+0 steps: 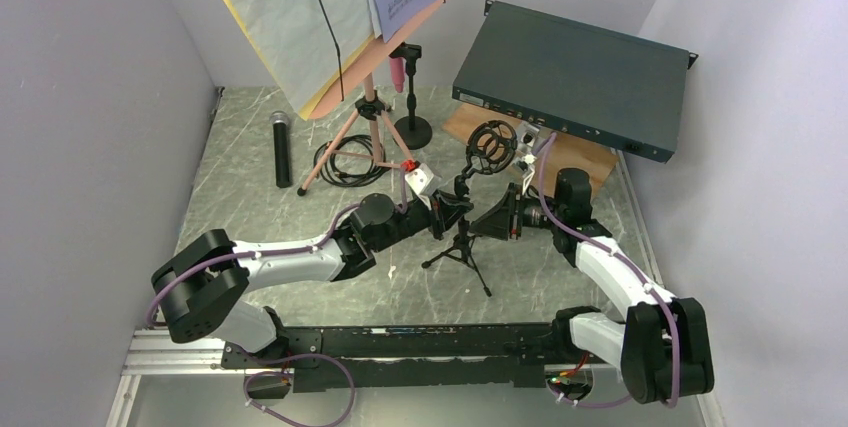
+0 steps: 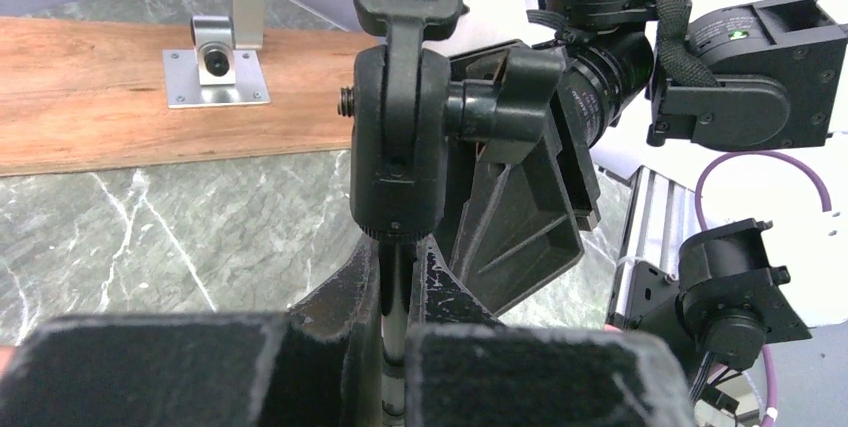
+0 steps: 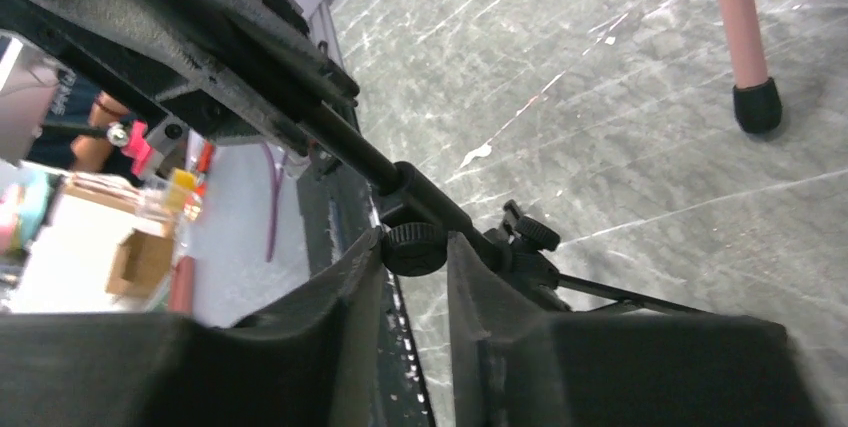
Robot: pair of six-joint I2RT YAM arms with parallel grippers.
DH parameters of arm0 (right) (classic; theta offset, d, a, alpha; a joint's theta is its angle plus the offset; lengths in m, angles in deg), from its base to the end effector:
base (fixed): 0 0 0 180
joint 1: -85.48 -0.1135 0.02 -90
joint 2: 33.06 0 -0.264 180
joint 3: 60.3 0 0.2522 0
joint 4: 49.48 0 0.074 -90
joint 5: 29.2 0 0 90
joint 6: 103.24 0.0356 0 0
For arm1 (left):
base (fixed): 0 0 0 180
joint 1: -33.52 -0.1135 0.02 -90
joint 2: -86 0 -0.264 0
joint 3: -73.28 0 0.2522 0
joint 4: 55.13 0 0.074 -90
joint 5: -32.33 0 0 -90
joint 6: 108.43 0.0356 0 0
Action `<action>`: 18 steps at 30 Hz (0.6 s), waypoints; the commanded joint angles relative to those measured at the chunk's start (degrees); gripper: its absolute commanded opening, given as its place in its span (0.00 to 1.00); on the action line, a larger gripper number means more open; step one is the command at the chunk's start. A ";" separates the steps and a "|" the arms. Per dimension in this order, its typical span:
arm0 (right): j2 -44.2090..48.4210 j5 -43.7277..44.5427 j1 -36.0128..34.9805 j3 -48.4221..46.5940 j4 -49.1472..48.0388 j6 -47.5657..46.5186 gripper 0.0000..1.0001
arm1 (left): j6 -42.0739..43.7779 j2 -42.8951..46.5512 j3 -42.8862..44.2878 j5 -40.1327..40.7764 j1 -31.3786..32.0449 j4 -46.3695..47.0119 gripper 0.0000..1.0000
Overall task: Pack up the instrument practice props
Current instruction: Unscrew the knob on the microphone stand.
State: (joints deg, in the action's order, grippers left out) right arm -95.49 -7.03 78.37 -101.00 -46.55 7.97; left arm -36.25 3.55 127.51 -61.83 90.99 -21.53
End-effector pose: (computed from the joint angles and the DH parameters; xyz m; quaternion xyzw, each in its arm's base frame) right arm 0.2058 0.0589 0.2177 -0.2132 0.7303 0.5650 0.3195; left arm 0.1680 -0.2683 0.2662 0.2534 0.6237 -0.4707 0.5702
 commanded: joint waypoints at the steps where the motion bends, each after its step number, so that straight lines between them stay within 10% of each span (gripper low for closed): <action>1: 0.89 -0.19 -0.34 -1.46 -1.17 -2.63 0.18 | 0.55 0.80 0.41 0.77 0.43 8.39 0.00; 3: 1.63 -0.60 -0.34 -2.02 0.33 -6.26 0.00 | 0.27 0.93 0.32 1.32 0.38 7.97 0.00; 7: 6.15 -1.31 -1.18 -3.74 7.97 -23.26 0.00 | -3.35 1.90 0.59 3.93 0.44 3.77 0.00; 18: 13.19 -0.57 -0.25 -4.96 60.31 -111.68 0.17 | -14.56 1.72 5.36 3.67 0.36 -12.01 0.00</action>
State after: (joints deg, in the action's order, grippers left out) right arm -83.10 -7.25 77.01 -106.94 -8.61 -65.07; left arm -47.60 4.44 129.76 -60.37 92.26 -30.12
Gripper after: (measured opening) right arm 0.171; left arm 0.081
